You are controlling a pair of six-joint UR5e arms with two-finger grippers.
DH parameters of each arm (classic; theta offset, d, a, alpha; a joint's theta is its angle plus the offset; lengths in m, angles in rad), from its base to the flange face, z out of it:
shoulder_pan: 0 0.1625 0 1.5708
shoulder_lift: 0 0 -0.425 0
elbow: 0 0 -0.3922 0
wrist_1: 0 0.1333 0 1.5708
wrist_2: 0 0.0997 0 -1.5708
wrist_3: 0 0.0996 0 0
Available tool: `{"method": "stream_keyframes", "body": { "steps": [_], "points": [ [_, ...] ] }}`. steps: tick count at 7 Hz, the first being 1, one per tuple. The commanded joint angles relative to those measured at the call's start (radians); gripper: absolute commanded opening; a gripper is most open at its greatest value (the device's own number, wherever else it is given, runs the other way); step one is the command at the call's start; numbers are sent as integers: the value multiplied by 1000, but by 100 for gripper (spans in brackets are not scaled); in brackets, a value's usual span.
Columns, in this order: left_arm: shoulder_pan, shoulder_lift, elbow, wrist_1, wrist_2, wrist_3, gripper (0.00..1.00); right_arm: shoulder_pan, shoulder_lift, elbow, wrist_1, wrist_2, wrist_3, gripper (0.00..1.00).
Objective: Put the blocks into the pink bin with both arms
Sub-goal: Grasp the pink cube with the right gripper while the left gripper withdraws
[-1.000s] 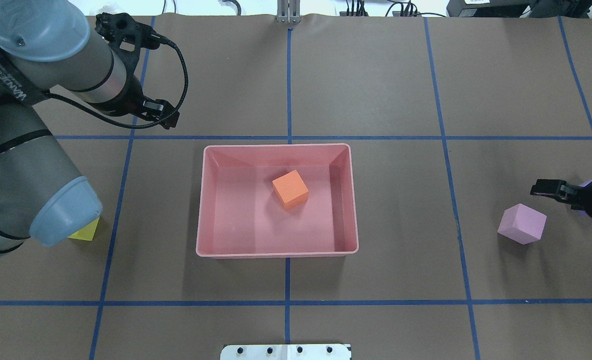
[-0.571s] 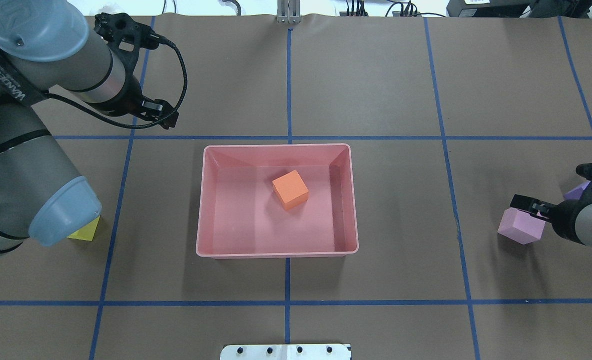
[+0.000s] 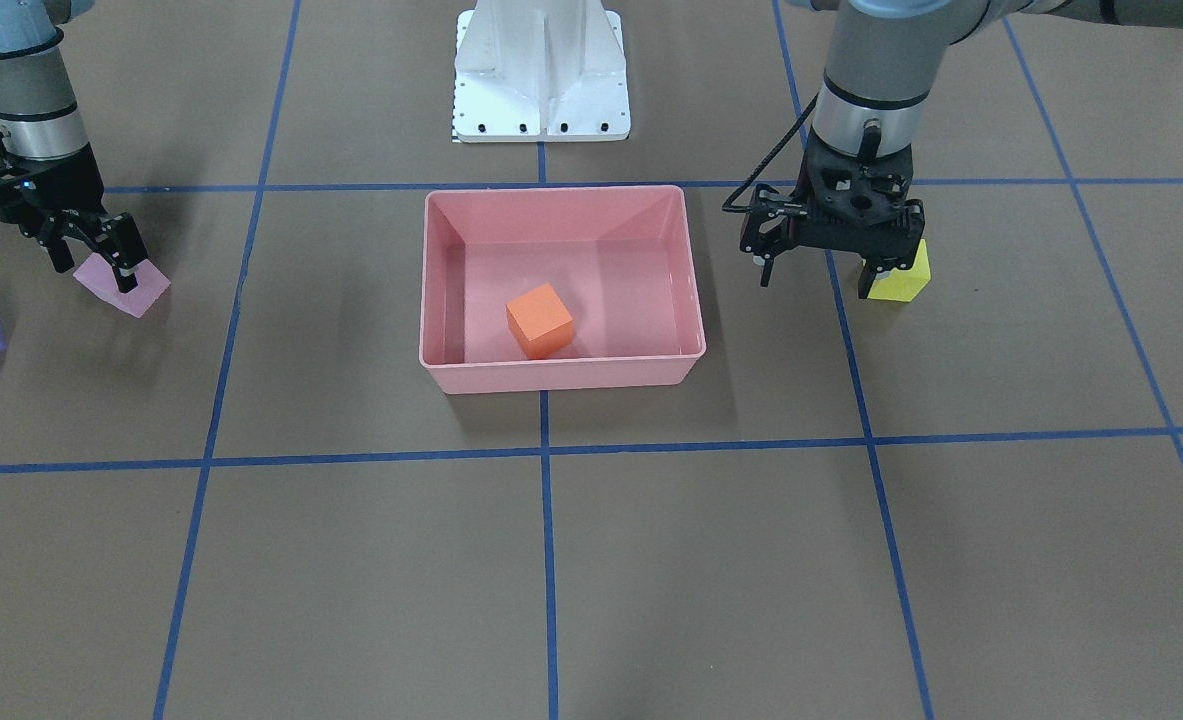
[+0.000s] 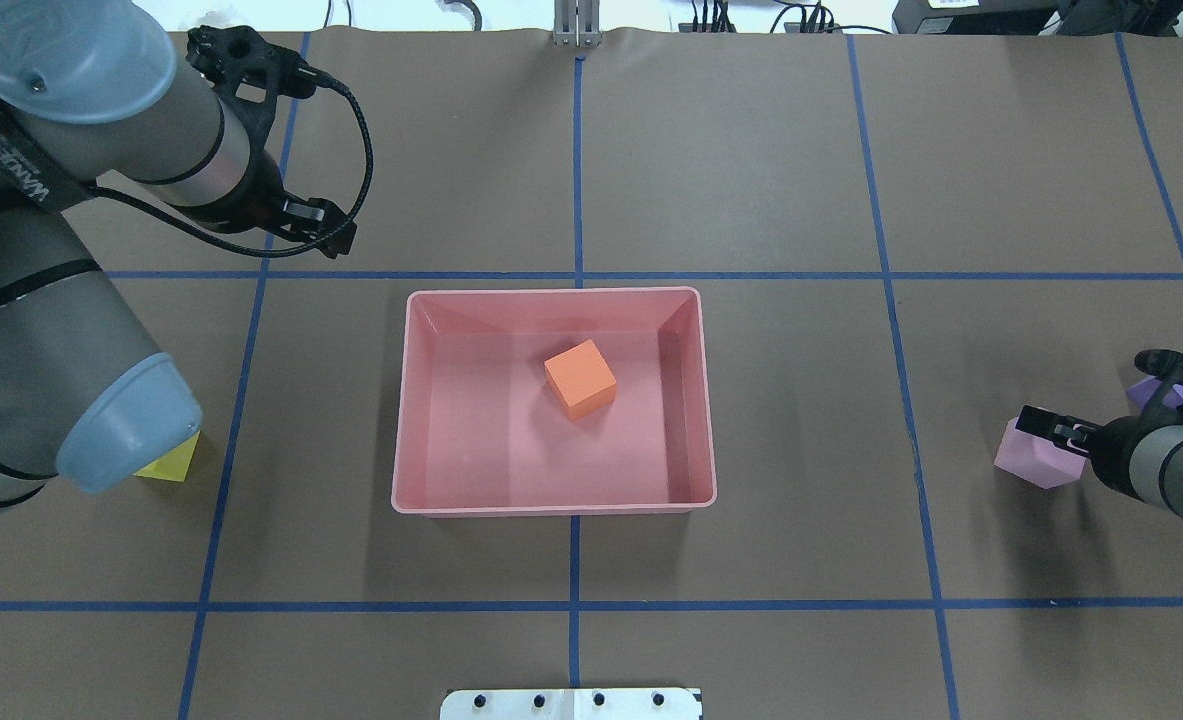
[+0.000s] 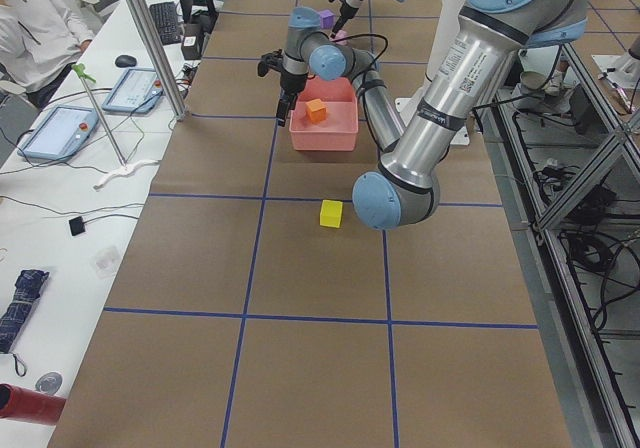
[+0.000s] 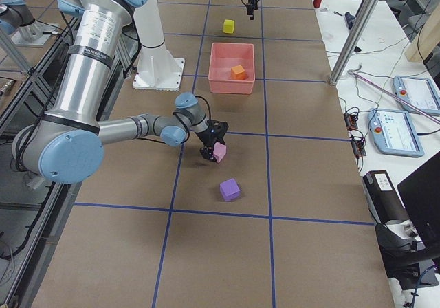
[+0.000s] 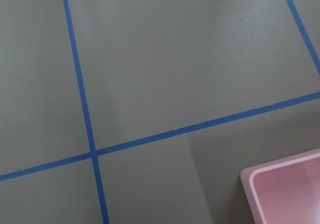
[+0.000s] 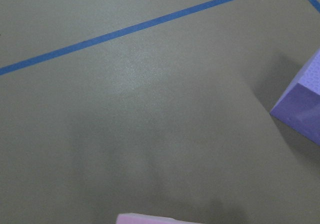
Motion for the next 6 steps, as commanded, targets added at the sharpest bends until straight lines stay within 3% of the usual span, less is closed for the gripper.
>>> {"method": "stream_keyframes", "body": {
  "steps": [1,2,3,5,6],
  "points": [
    [3,-1,1,0,0,0,100,-26,6,-16,-2,-20,-1,99],
    [4,-1,1,0,0,0,100,-43,6,-21,-2,-44,1,85],
    [4,-1,1,0,0,0,100,-46,6,-19,-2,-47,1,1],
    [-2,0,0,-2,-2,17,100,-37,9,42,-2,-37,-14,0],
    [-27,2,3,0,-8,70,100,15,25,80,-3,12,-54,0]
  ]
}}
